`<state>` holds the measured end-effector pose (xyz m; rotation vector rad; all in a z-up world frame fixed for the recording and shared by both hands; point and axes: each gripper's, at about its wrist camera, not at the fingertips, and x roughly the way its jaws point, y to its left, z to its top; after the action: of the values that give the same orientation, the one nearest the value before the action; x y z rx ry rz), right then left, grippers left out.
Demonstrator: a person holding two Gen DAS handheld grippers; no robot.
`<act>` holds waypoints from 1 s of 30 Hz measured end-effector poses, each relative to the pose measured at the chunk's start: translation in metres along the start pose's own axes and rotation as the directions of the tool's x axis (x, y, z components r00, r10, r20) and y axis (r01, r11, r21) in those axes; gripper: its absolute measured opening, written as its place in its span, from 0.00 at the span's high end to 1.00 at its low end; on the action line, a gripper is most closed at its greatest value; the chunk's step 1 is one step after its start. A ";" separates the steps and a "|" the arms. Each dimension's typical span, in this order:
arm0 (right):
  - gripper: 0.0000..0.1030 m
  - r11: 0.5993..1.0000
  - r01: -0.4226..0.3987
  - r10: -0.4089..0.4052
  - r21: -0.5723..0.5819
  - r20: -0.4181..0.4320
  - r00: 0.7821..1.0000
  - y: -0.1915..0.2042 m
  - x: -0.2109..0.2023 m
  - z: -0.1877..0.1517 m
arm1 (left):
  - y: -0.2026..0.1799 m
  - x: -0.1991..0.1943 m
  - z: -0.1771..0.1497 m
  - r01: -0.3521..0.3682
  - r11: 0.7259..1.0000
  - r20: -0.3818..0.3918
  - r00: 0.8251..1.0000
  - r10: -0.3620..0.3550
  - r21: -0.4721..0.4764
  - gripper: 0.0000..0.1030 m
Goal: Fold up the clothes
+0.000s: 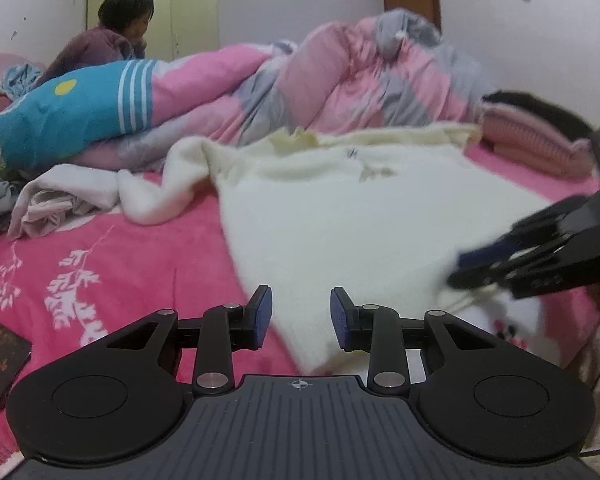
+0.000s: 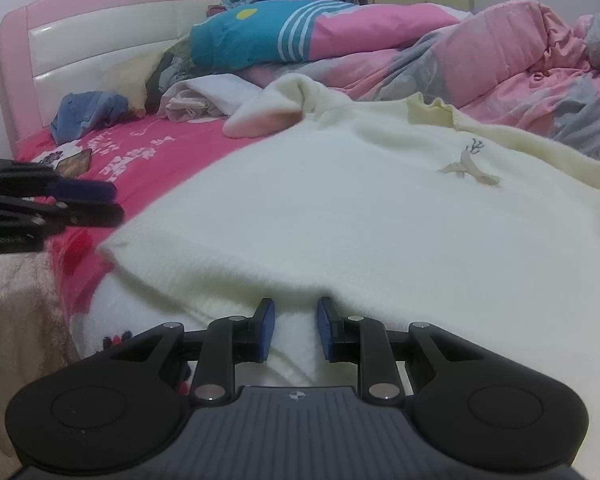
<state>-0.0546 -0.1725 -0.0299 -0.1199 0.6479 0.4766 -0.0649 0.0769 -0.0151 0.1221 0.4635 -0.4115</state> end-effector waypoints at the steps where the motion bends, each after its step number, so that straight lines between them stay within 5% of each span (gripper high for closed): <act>1: 0.76 1.000 0.000 0.000 0.004 0.000 1.000 0.000 0.000 0.000 | 0.001 -0.002 0.000 0.015 1.000 0.005 1.000 -0.015 -0.013 0.68; 8: 0.75 1.000 0.009 -0.009 0.018 -0.002 1.000 0.002 0.002 0.001 | -0.028 0.010 -0.006 0.057 0.993 -0.032 0.998 -0.054 0.100 0.66; 13: 0.75 1.000 0.017 -0.017 0.023 -0.001 1.000 0.003 0.002 0.001 | -0.045 0.033 -0.014 -0.039 0.974 -0.069 0.996 0.056 0.225 0.66; 30: 0.74 0.999 0.035 -0.036 0.023 0.011 0.999 0.005 0.002 0.000 | -0.036 0.048 -0.014 -0.134 0.965 -0.048 0.988 0.148 0.224 0.65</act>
<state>-0.0555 -0.1677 -0.0311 -0.1067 0.6390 0.4353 -0.0466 0.0295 -0.0506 0.3823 0.4686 -0.3185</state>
